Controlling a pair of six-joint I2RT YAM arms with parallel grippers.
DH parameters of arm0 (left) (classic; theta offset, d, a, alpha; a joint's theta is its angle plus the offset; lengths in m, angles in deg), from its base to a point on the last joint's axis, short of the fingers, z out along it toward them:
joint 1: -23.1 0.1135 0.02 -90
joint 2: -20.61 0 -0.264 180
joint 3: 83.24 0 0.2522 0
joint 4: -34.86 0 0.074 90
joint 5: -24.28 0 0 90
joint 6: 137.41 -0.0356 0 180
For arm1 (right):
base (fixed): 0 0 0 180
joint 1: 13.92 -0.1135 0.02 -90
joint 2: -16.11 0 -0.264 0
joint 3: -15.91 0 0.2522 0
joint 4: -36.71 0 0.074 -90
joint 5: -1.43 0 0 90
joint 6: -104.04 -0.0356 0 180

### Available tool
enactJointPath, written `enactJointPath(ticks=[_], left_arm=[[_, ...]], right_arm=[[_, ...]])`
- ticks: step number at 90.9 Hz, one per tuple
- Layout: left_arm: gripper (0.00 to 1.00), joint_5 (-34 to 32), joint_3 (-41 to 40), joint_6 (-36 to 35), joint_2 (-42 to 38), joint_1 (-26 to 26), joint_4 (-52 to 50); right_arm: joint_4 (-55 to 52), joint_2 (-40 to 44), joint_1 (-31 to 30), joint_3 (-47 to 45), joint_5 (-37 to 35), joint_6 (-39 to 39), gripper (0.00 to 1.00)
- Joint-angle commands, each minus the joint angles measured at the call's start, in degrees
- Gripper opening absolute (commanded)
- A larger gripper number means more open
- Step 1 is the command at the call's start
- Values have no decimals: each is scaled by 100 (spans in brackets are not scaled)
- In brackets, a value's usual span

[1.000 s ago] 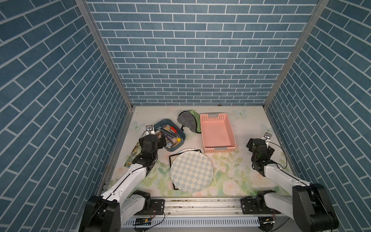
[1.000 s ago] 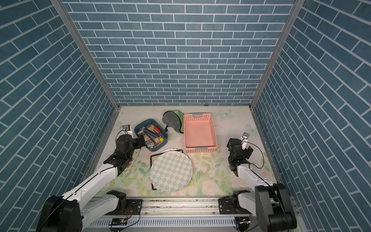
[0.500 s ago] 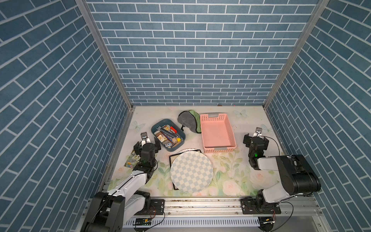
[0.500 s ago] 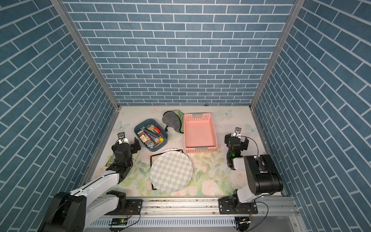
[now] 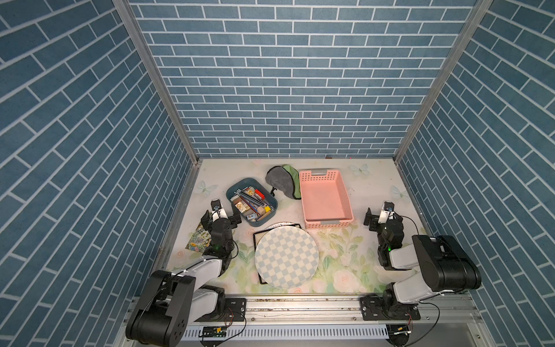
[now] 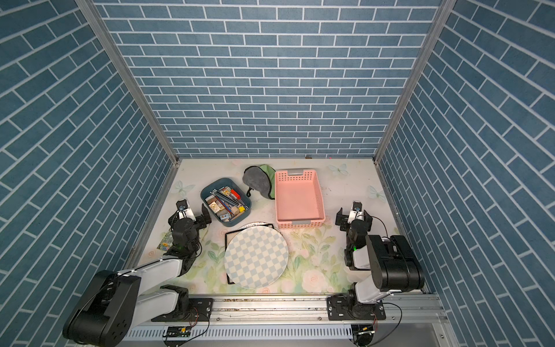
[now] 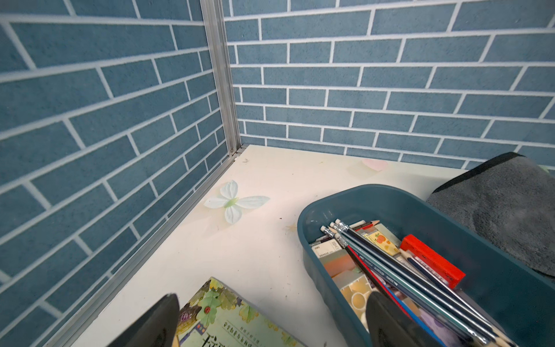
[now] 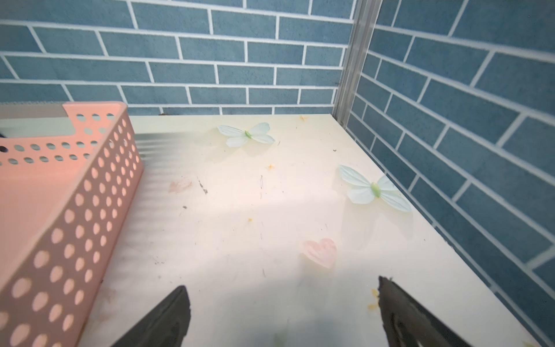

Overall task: Wipe the wet plate dry
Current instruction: Reset both arms

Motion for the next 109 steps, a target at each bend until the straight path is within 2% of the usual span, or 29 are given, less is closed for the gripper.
enactJointPath(ticks=[1,18,32,36,48,51,55,65,109], left_arm=[[100,248,-45,-140,320,123,740],[100,240,313,-302,942,273,1050],[100,671,255,-294,1576,593,1845],[100,908,270,-195,1518,712,1691],[100,1172,-87,-233,1762,786,2638],[100,1257,9,-241,1710,790,2276],[100,1320,-15,-279,1796,794,2486],[100,1443,33,-284,1759,820,2297],[100,1442,8,-281,1737,824,2338]], right_arm=[[472,69,-40,139,-177,39,99],[562,-1,-71,155,-82,114,100],[559,1,-72,155,-75,117,99],[508,16,-69,165,-83,111,100],[527,14,-77,166,-79,112,100],[533,12,-71,162,-76,115,100],[533,19,-74,162,-78,111,100],[535,16,-69,163,-73,110,100],[466,-15,-74,208,-97,119,100]])
